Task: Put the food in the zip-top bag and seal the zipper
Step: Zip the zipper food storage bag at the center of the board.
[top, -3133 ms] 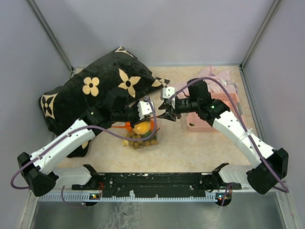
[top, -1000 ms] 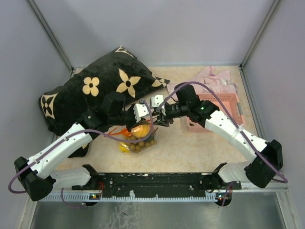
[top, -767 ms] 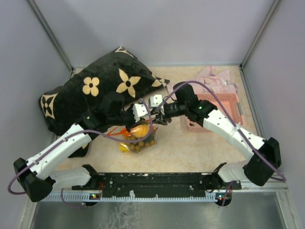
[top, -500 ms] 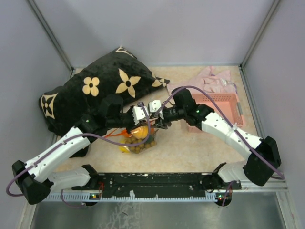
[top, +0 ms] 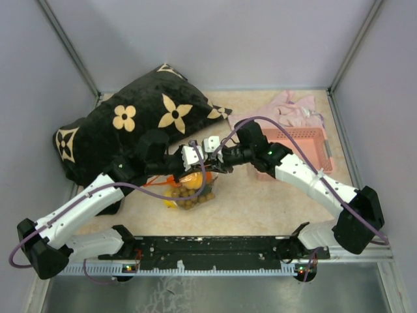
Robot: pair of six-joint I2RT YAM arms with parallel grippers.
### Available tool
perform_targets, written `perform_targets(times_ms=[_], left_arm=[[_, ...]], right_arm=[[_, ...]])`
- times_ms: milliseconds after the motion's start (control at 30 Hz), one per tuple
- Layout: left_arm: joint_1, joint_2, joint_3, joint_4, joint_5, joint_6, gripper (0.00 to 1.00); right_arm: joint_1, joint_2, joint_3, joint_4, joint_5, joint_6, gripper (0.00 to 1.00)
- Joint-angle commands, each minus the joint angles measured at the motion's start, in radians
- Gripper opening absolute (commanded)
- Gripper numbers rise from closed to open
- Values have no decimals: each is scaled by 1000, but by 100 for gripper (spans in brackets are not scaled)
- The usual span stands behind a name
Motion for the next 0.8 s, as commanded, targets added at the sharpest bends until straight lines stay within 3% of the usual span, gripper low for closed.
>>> perform_targets(times_ms=[0, 33, 367, 767], left_arm=[[-4, 1, 31, 22, 38, -13, 0], [-4, -2, 38, 16, 36, -14, 0], [-4, -44, 48, -37, -52, -39, 0], [-4, -77, 25, -117, -155, -111, 1]], right_arm=[[4, 3, 37, 89, 35, 53, 12], [4, -1, 32, 102, 73, 68, 0], [-60, -104, -10, 105, 398, 191, 0], [-126, -146, -38, 84, 666, 302, 0]])
